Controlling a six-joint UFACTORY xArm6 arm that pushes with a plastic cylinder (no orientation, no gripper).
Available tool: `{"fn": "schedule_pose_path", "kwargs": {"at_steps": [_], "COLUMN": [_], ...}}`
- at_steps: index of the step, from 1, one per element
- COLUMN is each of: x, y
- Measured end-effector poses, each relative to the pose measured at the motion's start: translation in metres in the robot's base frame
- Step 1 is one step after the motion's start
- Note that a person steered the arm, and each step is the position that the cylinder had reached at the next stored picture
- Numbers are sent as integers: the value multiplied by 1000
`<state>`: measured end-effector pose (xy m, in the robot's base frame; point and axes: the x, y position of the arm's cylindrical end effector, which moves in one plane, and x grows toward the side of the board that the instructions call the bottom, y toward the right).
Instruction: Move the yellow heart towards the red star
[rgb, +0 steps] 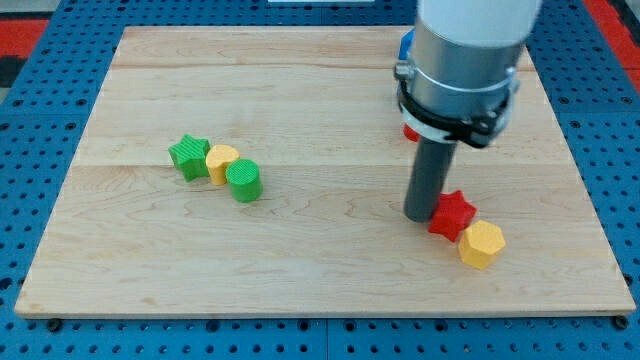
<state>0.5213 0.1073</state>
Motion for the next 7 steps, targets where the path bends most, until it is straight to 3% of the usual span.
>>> {"fn": "schedule_pose_path", "kwargs": {"at_steps": [2,3,4,5,6,7], "x": [16,49,44,3,-32,-30], "y": [9,-75,-165,-200,-200,-211]}}
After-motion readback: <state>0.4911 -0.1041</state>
